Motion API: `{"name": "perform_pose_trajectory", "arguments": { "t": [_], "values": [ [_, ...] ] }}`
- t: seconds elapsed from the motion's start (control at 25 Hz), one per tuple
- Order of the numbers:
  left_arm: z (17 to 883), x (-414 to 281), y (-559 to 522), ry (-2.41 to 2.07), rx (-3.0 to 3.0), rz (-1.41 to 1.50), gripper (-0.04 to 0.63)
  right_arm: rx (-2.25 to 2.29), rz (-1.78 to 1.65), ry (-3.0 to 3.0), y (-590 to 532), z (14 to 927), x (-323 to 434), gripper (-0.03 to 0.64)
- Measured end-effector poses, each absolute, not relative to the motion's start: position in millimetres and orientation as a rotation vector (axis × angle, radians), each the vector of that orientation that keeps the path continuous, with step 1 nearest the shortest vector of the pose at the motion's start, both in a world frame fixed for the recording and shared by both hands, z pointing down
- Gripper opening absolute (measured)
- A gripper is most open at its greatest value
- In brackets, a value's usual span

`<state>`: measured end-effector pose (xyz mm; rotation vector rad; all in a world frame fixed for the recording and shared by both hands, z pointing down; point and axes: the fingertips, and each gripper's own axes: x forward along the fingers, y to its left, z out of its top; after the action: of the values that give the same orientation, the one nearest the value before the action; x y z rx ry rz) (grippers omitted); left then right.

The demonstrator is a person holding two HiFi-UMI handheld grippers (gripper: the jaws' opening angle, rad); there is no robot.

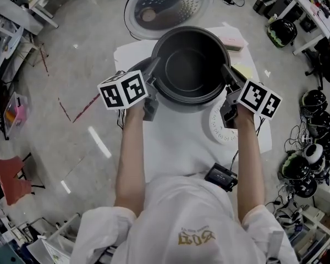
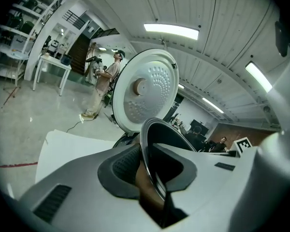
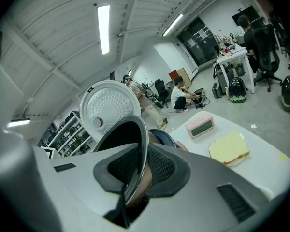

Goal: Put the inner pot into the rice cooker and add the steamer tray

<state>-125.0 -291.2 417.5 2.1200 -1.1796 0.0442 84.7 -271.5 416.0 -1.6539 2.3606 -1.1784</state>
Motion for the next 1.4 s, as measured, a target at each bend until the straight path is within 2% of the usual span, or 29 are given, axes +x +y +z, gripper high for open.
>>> {"name": "perform_pose_trajectory", "arguments": {
  "t": [0.56,0.68,0.84,1.4],
  "values": [
    [448.3,-122.4,-297.3,-1.27,2.151,0.276,0.103,-1.893,-1.075,2.538,-279.7,455.7,86.7,0.101],
    [453.4,-128.5,-297.8,-1.324,2.174,0.35,0.144,-1.922,-1.023,2.578,-279.6,458.5,81.7,0.108],
    [449.5,-125.3,-301.5,-1.343,2.213,0.361,0.132,-1.966,-0.928,2.621,-284.4,455.6,80.9,0.106],
    [466.4,-128.9,-294.8,-1.406,2.243,0.484,0.179,-2.051,-0.842,2.6,-281.8,458.8,88.7,0.109]
  ]
}}
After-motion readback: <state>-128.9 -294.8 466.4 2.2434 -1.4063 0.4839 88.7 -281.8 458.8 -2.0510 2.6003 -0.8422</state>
